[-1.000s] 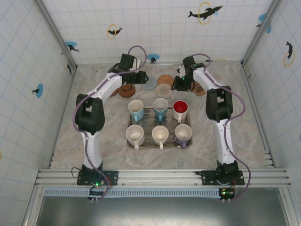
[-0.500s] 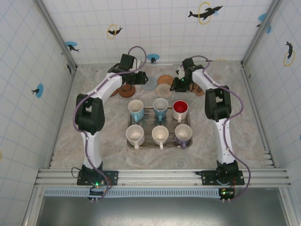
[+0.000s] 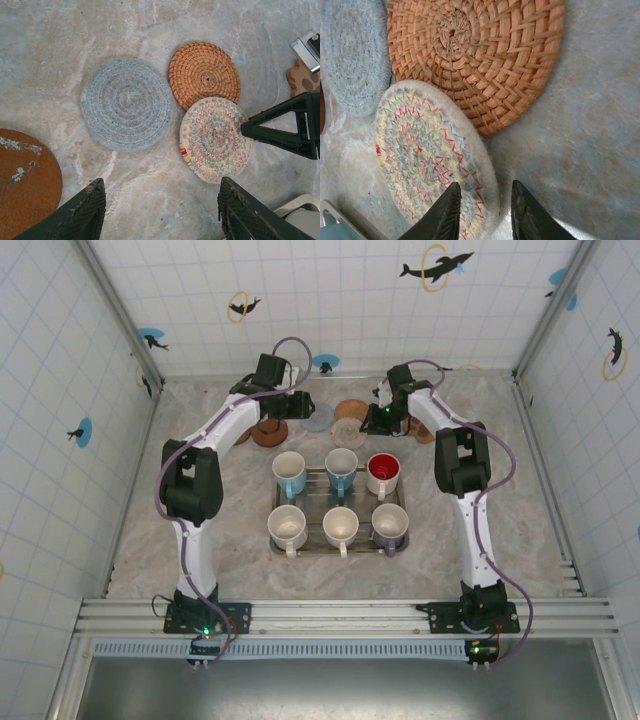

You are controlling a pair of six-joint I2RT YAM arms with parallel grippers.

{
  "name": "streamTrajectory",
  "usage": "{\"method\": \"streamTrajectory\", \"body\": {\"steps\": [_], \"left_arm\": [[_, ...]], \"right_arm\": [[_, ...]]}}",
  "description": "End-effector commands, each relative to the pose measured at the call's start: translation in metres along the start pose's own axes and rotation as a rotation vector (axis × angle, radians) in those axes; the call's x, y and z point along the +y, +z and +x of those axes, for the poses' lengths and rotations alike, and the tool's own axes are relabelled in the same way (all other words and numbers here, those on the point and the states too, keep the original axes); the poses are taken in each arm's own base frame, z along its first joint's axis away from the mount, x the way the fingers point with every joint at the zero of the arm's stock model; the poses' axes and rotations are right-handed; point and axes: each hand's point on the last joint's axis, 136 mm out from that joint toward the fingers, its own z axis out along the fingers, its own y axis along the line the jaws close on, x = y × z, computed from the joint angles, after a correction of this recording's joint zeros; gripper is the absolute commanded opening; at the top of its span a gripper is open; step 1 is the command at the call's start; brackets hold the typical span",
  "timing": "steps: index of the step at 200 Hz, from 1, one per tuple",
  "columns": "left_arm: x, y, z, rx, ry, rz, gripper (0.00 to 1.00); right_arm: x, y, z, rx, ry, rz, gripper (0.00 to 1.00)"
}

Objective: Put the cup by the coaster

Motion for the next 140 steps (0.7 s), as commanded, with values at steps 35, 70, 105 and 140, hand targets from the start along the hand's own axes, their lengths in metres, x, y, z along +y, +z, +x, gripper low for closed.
{"method": "streamTrajectory", "body": {"steps": [35,70,105,140], "left_arm": [[-0.002,0.001,0.001,0.011,-0.002,-0.012,0.6],[0.001,0.004,0.007,0.025,-0.006,-0.017,0.6],[0.0,0.001,0.007,0.016,-0.003,-0.017,0.6],[-0.001,-0.003,0.009,0.011,-0.001,-0.014,0.6]], "right_arm": [[-0.016,0.022,0.017,0.061,0.04,0.019,0.18],[-0.014,0.022,0.02,0.069,0.041,0.016,0.05],[-0.002,0.012,0.019,0.058,0.026,0.002,0.0],[0.016,-0.003,0.016,0.033,0.007,-0.035,0.0]]}}
